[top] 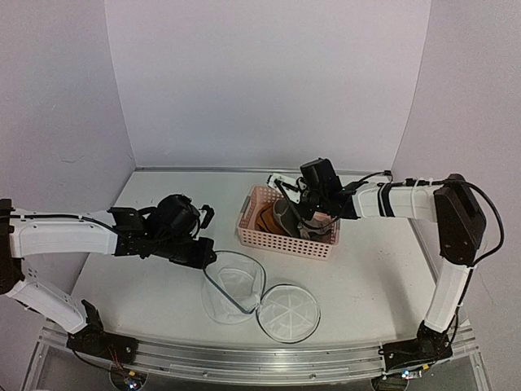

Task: Unzip the laundry bag and remove the bra
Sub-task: Adjust the bra in the bin.

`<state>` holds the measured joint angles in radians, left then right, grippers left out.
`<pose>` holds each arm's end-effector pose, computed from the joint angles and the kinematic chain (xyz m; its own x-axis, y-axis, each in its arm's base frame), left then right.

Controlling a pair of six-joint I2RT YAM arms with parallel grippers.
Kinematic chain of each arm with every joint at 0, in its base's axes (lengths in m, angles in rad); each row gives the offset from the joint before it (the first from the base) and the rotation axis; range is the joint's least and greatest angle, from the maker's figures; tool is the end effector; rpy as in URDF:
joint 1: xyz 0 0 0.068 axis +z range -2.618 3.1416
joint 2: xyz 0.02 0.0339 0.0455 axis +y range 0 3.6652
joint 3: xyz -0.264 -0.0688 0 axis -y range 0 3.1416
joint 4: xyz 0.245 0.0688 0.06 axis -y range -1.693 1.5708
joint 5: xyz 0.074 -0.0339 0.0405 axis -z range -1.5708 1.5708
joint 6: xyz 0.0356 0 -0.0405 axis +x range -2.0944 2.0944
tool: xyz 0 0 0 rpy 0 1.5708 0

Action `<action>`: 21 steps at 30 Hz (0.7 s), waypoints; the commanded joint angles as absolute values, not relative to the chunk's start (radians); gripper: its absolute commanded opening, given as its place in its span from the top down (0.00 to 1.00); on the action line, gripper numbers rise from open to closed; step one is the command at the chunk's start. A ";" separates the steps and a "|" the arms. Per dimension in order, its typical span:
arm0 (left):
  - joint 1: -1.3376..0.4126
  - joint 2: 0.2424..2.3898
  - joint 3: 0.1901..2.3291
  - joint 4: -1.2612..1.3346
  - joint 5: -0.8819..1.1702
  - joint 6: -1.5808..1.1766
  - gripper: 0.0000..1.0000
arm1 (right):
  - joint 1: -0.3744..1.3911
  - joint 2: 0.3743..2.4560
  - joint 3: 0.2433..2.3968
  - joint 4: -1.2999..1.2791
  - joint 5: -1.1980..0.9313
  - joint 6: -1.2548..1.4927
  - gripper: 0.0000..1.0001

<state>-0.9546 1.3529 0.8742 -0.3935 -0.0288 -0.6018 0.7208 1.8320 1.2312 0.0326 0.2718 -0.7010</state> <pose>0.1618 -0.2267 0.2277 -0.8206 0.1795 -0.5426 0.4131 0.8424 -0.3459 0.3184 0.2670 0.2213 -0.0085 -0.8345 -0.5509 -0.6167 0.4381 -0.6540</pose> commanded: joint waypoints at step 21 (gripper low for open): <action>-0.950 1.359 0.891 -0.387 -0.017 -0.591 1.00 | 0.696 1.722 1.306 -0.235 0.142 -0.558 0.49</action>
<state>-0.9546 1.3582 0.8680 -0.3939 -0.0261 -0.6014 0.6987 1.8400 1.2709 -0.1917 0.1905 -0.6144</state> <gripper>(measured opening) 0.023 0.486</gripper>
